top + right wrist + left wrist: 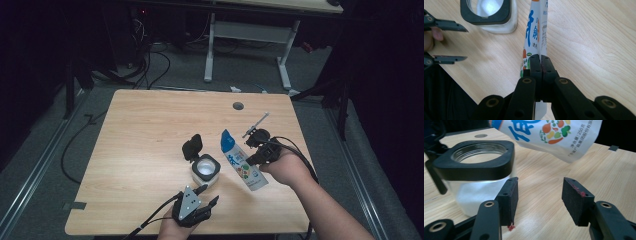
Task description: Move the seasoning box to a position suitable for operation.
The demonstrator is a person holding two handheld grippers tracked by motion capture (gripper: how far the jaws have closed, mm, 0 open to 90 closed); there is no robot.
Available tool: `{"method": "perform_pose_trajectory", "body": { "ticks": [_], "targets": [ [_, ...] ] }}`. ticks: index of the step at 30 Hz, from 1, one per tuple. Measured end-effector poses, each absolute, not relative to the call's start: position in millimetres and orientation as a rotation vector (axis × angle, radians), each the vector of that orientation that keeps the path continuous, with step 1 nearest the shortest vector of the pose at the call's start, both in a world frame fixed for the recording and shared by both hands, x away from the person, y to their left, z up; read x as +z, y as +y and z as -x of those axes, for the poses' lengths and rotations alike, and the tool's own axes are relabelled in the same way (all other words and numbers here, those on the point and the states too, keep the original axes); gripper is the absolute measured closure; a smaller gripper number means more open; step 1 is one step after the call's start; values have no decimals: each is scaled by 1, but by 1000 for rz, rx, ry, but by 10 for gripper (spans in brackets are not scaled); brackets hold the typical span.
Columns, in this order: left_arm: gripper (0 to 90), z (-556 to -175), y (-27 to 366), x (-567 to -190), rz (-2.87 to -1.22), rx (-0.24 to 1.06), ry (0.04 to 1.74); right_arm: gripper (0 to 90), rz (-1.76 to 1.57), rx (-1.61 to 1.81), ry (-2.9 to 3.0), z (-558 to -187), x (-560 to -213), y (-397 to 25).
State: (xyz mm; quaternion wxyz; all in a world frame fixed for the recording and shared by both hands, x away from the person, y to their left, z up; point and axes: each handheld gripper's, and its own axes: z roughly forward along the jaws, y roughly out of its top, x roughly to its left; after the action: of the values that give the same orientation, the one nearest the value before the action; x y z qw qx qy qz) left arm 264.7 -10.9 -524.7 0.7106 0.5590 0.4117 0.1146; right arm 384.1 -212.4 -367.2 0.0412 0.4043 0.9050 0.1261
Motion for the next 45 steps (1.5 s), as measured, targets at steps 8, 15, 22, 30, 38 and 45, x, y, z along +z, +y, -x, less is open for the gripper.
{"method": "perform_pose_trajectory", "body": {
  "ticks": [8,15,22,30,38,45],
  "targets": [
    [460,-271,4,-524,-1242,279,936,900,-1261,387,2772,-387,-377,-220],
    [448,-277,12,-521,-1227,277,969,900,-1292,377,2773,-390,-384,-225],
    [433,-283,36,-518,-1220,320,978,900,-1312,384,2763,-390,-388,-227],
    [426,-296,84,-516,-1202,393,1030,900,-1298,451,2738,-386,-390,-231],
    [418,-307,134,-514,-1137,487,1094,900,-1303,540,2669,-378,-394,-236],
    [418,-314,161,-512,-1073,520,1143,900,-1321,643,2577,-371,-395,-242]
  ]
}}
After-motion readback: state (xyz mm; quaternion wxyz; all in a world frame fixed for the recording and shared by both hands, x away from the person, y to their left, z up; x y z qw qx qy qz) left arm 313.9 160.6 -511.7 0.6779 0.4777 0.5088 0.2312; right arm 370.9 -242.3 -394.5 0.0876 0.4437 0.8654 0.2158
